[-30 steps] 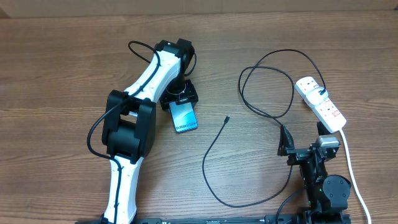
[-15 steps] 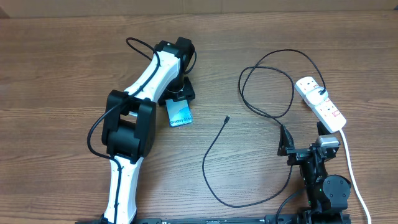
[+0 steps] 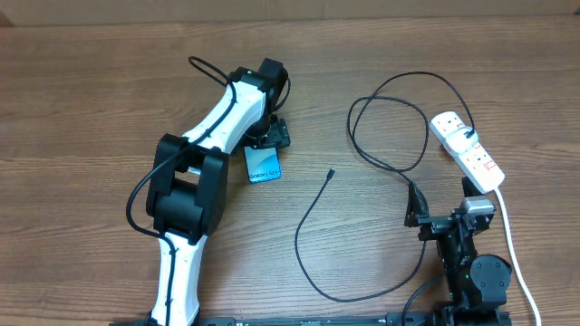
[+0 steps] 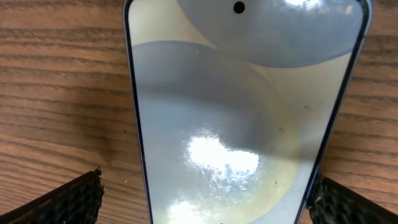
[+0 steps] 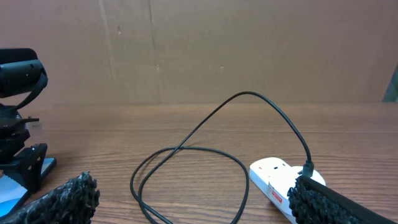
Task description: Plug charger to phone and switch on socket
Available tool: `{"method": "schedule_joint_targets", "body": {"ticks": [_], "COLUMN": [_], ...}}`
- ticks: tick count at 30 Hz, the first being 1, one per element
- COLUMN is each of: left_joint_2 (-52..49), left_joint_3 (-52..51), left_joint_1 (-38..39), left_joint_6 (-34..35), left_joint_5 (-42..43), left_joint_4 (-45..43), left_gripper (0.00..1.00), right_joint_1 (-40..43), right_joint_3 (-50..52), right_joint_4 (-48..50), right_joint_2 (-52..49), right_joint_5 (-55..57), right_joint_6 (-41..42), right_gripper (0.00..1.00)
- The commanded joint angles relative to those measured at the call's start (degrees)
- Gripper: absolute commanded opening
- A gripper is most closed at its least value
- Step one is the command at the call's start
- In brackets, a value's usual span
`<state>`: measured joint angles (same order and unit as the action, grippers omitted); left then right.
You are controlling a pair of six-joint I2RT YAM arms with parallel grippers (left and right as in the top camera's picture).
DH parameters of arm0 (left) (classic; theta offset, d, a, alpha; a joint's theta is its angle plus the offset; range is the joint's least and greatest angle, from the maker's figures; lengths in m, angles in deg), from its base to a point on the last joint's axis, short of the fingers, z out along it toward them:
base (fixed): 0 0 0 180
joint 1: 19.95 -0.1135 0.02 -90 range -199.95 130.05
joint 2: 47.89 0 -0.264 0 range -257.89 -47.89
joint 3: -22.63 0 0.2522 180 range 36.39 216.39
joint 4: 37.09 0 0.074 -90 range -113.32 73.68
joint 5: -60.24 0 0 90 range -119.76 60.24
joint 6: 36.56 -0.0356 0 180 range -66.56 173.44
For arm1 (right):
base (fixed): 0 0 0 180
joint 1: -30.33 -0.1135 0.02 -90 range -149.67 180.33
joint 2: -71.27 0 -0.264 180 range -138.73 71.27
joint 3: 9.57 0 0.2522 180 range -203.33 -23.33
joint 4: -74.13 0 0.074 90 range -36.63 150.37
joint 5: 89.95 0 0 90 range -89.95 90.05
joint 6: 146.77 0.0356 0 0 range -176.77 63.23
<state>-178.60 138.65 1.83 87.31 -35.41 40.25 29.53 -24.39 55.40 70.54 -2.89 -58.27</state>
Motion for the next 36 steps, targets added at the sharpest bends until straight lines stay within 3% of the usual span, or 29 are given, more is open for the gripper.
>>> {"method": "schedule_joint_targets", "body": {"ticks": [1, 11, 15, 36], "left_joint_2": [-3.0, -3.0, -3.0, -3.0], "left_joint_3": [-3.8, -6.9, -7.0, -7.0], "left_joint_1": [1.2, 0.8, 0.7, 0.7], "left_joint_6": [-0.9, -0.9, -0.9, -0.9], "left_joint_5": [-0.2, 6.8, 6.9, 6.8], "left_joint_4": [-2.0, -5.8, -5.8, -6.6], "left_gripper": [1.00, 0.96, 0.90, 0.80], "right_joint_1": [0.2, 0.2, 0.2, 0.2], "right_joint_3": [0.6, 0.6, 0.6, 0.6], "right_joint_4": [0.3, 0.3, 0.3, 0.3], "right_joint_2": [0.6, 0.6, 0.6, 0.6], "right_joint_5": [0.3, 0.3, 0.3, 0.3], "right_joint_6": [-0.3, -0.3, -0.3, -0.3], "right_gripper": [1.00, 1.00, 1.00, 1.00]}}
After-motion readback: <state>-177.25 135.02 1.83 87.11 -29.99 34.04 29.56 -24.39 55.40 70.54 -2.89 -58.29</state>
